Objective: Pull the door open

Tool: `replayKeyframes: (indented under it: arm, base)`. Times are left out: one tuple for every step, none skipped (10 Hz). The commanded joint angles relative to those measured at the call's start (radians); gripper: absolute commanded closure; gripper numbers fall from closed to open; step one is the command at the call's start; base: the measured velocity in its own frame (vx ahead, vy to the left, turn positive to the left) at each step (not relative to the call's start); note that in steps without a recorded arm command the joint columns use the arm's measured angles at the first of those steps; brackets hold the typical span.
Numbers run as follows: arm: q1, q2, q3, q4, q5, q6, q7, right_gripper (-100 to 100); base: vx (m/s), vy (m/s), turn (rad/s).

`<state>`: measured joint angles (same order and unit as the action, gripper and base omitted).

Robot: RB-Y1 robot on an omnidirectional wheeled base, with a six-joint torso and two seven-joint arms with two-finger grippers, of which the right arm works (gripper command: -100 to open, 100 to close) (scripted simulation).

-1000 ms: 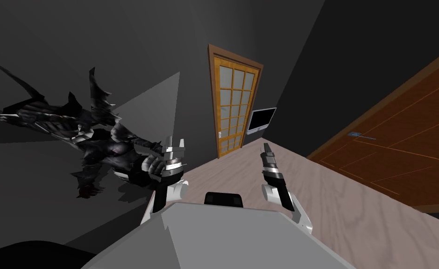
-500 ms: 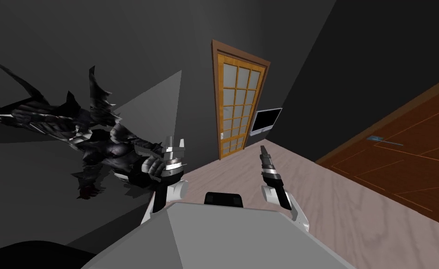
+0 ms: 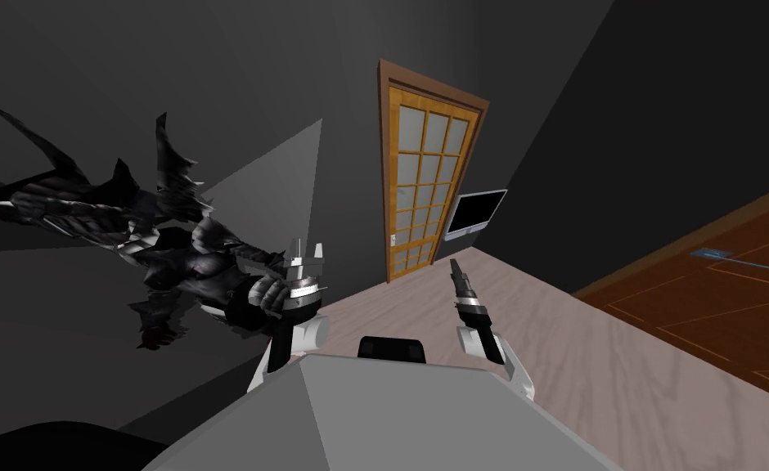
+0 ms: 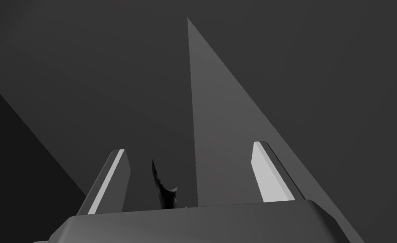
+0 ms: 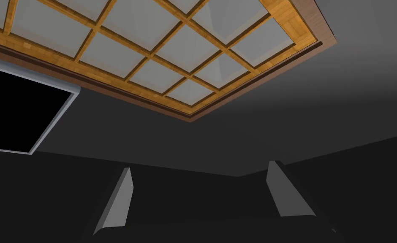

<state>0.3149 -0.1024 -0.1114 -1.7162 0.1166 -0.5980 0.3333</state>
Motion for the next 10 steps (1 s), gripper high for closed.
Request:
replayKeyframes:
  arm:
    - [-0.007,-0.007,-0.005,0.039,0.013,-0.016,0.033,-100]
    - [-0.014,-0.009,-0.008,0.064,0.022,-0.026,0.054,-100]
    - [-0.02,-0.011,-0.01,0.089,0.031,-0.035,0.075,-100]
    - [-0.027,-0.013,-0.013,0.115,0.04,-0.045,0.096,-100]
    - [-0.033,-0.015,-0.015,0.141,0.049,-0.055,0.117,-100]
    - [-0.04,-0.017,-0.017,0.166,0.058,-0.064,0.138,-100]
    - [-0.046,-0.019,-0.02,0.192,0.067,-0.074,0.159,-100]
    - [-0.052,-0.021,-0.022,0.218,0.076,-0.084,0.18,-100]
    - [-0.059,-0.023,-0.025,0.243,0.085,-0.093,0.201,-100]
    - [-0.065,-0.025,-0.027,0.269,0.094,-0.103,0.223,-100]
  base:
    - [0.106,0.018,0.077]
    - [0.107,0.031,0.076]
    - [0.108,0.026,0.075]
    - [0.11,0.021,0.084]
    - [0.107,0.015,0.096]
    - [0.094,0.006,0.081]
    - [0.099,0.003,0.073]
    - [0.118,0.017,0.086]
    - [0.109,0.02,0.078]
    - [0.099,0.021,0.074]
